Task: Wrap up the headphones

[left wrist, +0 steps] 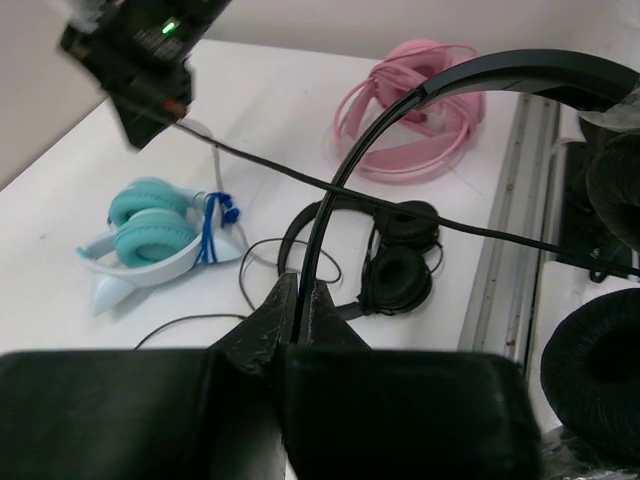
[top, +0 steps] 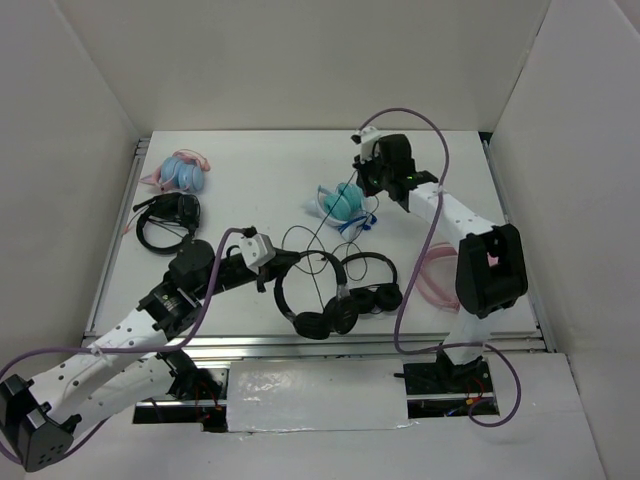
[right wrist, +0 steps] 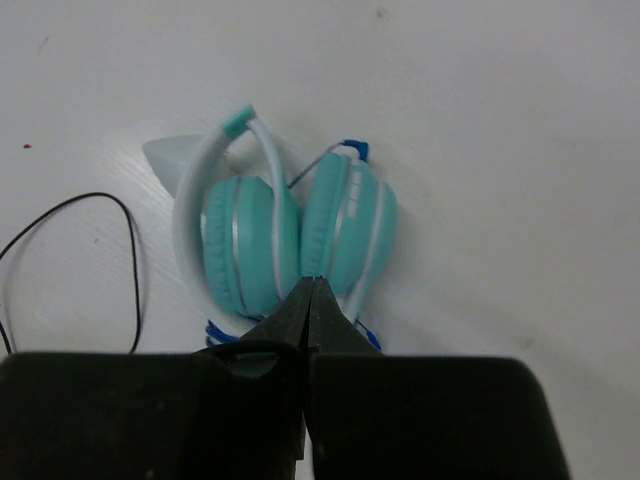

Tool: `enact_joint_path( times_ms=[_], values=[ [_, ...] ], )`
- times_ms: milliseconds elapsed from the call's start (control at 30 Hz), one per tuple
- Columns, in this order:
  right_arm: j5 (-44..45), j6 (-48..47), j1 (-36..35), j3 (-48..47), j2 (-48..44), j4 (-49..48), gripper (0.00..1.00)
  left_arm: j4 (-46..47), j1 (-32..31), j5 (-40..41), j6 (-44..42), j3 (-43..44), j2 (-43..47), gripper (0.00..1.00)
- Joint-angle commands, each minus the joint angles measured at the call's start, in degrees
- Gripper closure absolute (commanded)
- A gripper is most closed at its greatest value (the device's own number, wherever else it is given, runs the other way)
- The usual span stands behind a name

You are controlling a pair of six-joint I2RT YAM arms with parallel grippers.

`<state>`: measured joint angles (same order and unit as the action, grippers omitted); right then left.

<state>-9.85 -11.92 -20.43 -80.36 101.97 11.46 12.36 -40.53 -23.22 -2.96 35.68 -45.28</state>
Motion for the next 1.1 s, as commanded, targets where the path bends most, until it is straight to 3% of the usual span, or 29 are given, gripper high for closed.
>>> enact_joint_path(
  times_ms=[0,400,533,833,933,1067],
  values=[
    [0.26,4.72,3.81,3.27,-8.18,-10.14,1.0,1.0,-0.86,4.31,0.94,2.82,1.07,1.0],
    [0.27,3.66,11.11,-0.15,-12.24,-4.97,1.0,-0.58,-1.04,7.05,1.65,2.46,0.27,1.0],
    [2.02,3.4,11.81,-0.33,-11.1,-3.82,1.0,-1.02,-1.13,5.64,1.29,2.29,1.07,1.0],
    [-3.33,4.45,10.15,0.98,-7.41,-2.32,1.0,3.8,-1.04,2.74,2.43,2.72,3.35,1.0],
    [-5.44,7.07,7.78,2.74,-6.44,-4.25,1.0,6.88,-1.04,9.22,9.09,5.35,2.83,1.0],
    [-5.89,11.83,4.0,10.19,-7.22,-9.6,1.0,2.33,-0.69,29.74,14.29,13.87,-0.33,1.0]
  ],
)
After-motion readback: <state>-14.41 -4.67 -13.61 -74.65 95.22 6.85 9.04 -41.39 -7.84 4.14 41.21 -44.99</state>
